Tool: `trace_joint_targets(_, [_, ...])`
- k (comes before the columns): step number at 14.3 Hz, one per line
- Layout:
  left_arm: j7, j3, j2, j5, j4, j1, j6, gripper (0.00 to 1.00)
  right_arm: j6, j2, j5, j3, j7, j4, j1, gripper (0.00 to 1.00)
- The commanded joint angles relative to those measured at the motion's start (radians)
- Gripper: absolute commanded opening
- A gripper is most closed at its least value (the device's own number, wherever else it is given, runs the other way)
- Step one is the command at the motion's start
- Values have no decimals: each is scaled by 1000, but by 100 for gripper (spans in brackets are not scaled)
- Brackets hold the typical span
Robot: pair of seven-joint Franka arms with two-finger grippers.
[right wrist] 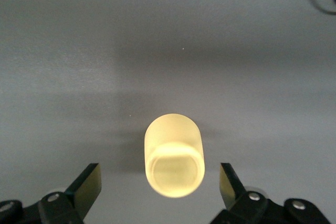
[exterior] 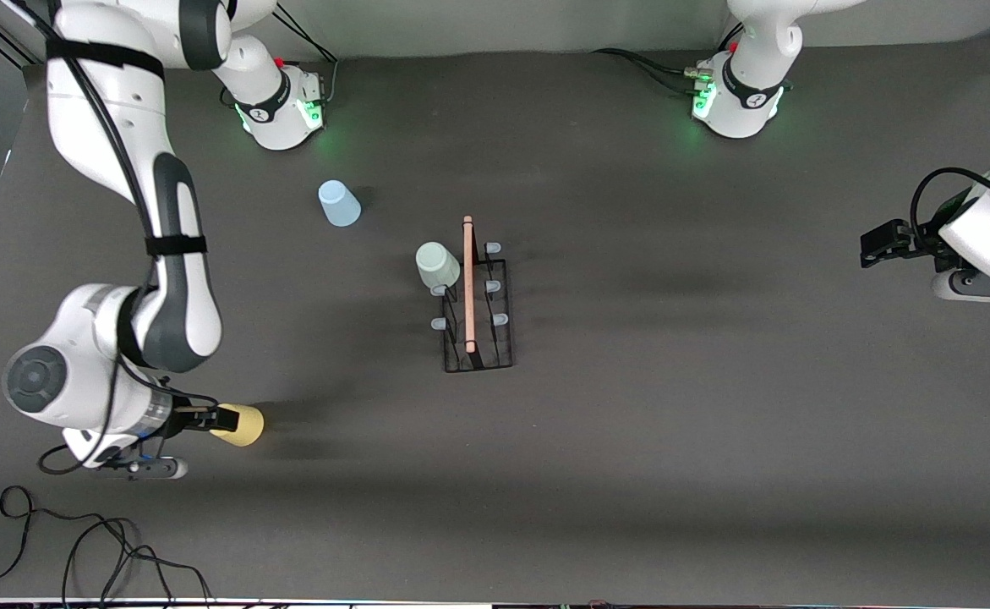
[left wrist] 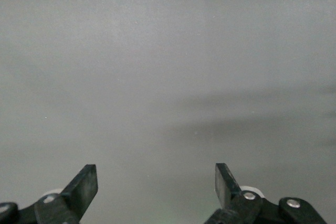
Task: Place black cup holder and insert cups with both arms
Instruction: 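Move the right gripper to the yellow cup, then grasp the yellow cup with the right gripper and lift it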
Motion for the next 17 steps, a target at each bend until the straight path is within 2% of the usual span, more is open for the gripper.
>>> trace_joint_targets(1, [-3, 1, 0, 3, 12, -2, -18, 100, 75, 21, 103, -7, -94, -58, 2, 100])
trace_joint_targets(5, [0, 1, 0, 3, 13, -2, -15, 100, 106, 58, 117, -6, -103, -92, 4, 100])
trace_joint_targets(6, [0, 1, 0, 3, 13, -4, -12, 100, 106, 58, 117, -6, -103, -95, 4, 97])
trace_joint_targets(7, [-2, 1, 0, 3, 13, -7, -12, 100, 101, 58, 117, -6, -103, -97, 7, 70])
trace_joint_targets(8, [0, 1, 0, 3, 12, -4, -12, 100, 95, 49, 115, -7, -103, -93, 8, 47])
trace_joint_targets(10, [1, 1, 0, 3, 12, -2, -15, 100, 80, 11, 103, -9, -96, -86, 12, 27])
trace_joint_targets(12, [1, 1, 2, 3, 12, -4, -12, 100, 0, -35, 68, -15, -89, -55, 16, 21])
trace_joint_targets(14, [1, 1, 0, 3, 13, -7, -13, 100, -114, -100, -9, -16, -53, -17, 16, 16])
trace_joint_targets(15, [1, 1, 0, 3, 13, -7, -12, 100, -185, -155, -55, -15, -4, -9, 18, 16])
trace_joint_targets(17, [1, 1, 0, 3, 13, -8, -13, 100, -331, -267, -138, -12, 105, -8, 57, 10])
